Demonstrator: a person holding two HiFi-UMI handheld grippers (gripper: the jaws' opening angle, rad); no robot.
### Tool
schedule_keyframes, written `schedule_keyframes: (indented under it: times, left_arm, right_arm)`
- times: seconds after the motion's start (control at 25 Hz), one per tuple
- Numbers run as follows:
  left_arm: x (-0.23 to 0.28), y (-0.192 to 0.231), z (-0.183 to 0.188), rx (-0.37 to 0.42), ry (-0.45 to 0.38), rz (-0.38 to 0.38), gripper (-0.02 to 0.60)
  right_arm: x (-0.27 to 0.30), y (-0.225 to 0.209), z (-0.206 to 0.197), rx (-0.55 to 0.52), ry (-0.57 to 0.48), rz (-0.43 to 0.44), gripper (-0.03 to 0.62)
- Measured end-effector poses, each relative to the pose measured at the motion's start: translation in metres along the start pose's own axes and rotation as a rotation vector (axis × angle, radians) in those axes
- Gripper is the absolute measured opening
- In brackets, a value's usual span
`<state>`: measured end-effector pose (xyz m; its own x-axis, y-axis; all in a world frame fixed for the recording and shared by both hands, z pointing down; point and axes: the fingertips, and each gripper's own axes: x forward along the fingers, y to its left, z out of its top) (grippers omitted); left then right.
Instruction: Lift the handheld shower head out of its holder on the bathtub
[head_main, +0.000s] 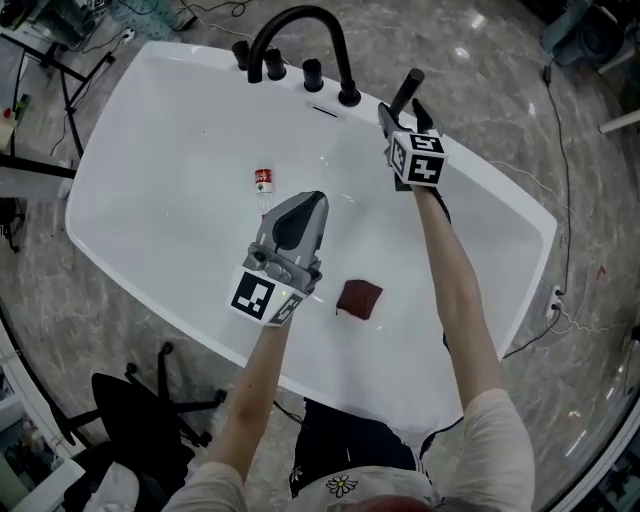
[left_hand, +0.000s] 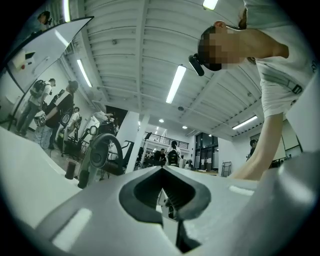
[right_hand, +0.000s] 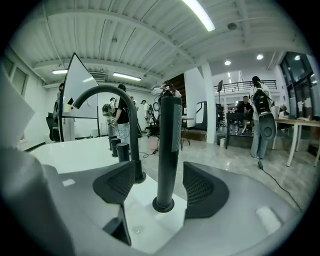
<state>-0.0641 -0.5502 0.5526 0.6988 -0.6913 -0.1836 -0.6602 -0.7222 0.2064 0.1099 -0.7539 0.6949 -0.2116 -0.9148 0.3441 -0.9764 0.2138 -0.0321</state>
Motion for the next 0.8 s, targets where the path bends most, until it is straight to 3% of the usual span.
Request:
schedule_keyframes:
  times: [0.12, 0.32, 0.48, 0.6, 0.72, 0.8]
  left_arm:
    - [-0.001, 0.002, -0.016, -0.021, 0.001, 0.020, 0.000]
    - [-0.004, 0.010, -0.033, -0.033, 0.001, 0.047, 0.000]
    - [-0.017, 0.018, -0.055, -0.054, 0.030, 0.078, 0.000]
    - [-0.023, 0.023, -0.063, -0.069, 0.039, 0.098, 0.000]
    - [-0.023, 0.017, -0.060, -0.054, 0.042, 0.074, 0.000]
    - [-0.026, 0.018, -0.048, -0.028, 0.039, 0.057, 0.000]
  right_arm:
    - [0.013, -0.004, -0.012, -0.003, -0.001, 0.001, 0.296]
    - [0.028, -0.014, -0.029, 0.001, 0.024, 0.037, 0.158]
    - [0.029, -0.013, -0.029, 0.016, -0.036, 0.046, 0.153]
    - [0.033, -0.010, -0.030, 0.012, -0.024, 0.038, 0.152]
    - [0.031, -0.010, -0.035, -0.030, 0.039, -0.004, 0.152]
    - [0.026, -0.012, -0.027, -0.011, 0.015, -0.038, 0.150]
